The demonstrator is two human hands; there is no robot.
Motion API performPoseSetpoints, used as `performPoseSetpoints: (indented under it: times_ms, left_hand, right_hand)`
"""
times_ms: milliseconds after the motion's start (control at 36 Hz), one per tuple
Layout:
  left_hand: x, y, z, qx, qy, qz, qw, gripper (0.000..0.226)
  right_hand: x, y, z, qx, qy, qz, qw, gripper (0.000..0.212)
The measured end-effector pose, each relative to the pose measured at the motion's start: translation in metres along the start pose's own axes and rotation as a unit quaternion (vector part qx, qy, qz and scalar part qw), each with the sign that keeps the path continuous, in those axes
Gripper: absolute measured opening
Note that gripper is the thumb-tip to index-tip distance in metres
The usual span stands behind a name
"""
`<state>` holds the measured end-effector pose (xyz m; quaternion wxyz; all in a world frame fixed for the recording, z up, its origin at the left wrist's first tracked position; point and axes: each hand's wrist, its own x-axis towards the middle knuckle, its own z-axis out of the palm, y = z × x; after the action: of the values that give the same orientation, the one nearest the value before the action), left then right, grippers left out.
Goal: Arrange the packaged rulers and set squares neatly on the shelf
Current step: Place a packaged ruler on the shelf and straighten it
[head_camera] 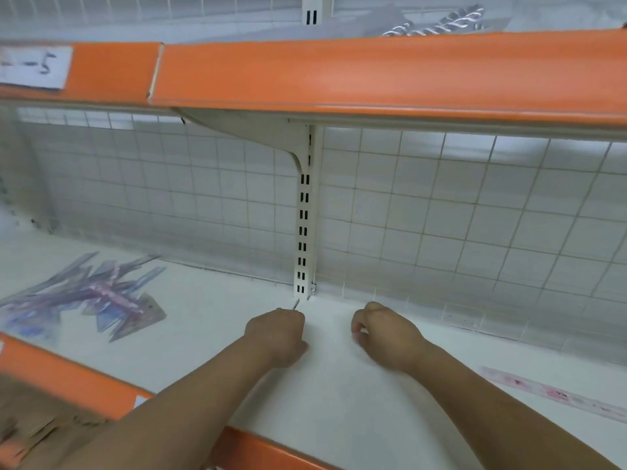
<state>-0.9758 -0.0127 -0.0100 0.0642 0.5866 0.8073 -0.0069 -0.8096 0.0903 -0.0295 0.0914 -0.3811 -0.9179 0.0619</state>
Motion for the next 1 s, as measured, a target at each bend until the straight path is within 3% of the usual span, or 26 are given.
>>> performPoseSetpoints:
  times_ms: [472,806,1000]
  left_hand:
    - [-0.069,-0.159,-0.012,-0.027,0.025,-0.120,0.992,0.041]
    - [-0.104,-0.313,-0.028,-0.012,0.026,-0.128,0.991,0.043]
    - [-0.107,-0.370,-0.026,-0.022,0.011,-0.116,0.993,0.030]
  right_hand:
    - [0.059,-0.164,0.031,0.002,-0.009,-0.131,0.991,0.017]
    - [0.097,-0.308,0.058,0.027,0.005,-0.122,0.992,0.009]
    - [0.116,-0.354,0.077,0.012,-0.006,-0.101,0.995,0.017]
